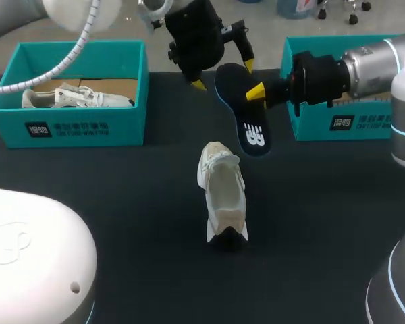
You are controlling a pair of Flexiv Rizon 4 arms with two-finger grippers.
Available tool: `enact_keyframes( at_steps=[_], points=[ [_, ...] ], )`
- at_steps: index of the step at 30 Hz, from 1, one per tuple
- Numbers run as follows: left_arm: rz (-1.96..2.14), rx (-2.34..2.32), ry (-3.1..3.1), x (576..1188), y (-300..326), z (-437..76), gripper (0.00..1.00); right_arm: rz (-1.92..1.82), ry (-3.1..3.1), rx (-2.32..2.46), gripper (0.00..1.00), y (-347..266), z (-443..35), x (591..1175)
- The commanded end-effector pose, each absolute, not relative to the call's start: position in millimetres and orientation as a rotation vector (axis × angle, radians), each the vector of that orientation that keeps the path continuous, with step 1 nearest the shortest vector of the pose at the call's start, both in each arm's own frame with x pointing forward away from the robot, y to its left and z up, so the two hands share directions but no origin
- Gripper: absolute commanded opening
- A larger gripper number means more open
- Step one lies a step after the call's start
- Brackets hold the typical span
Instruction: Take the shoe out of the shoebox, open the shoe tongue, remove and reinsert the insole, then place the shoe into the shoebox
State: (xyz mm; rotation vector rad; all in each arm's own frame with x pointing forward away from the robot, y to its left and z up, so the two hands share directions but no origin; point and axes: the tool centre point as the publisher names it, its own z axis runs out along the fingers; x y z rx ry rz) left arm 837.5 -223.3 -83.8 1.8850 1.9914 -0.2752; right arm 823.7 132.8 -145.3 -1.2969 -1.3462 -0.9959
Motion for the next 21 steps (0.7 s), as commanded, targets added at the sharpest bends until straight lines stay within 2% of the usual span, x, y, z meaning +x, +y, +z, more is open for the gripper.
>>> enact_keyframes(
  at_steps=[1,21],
  points=[
    [-0.045,2.024,2.152,846.0,-234.4,-77.8,1.0,-0.991,-1.349,-1.297,0.0,135.7,-145.6,824.3],
    [0.01,2.019,2.202,845.3,-249.0,-67.6,1.0,-0.996,-1.329,-1.316,0.0,136.0,-147.7,828.7]
  ],
)
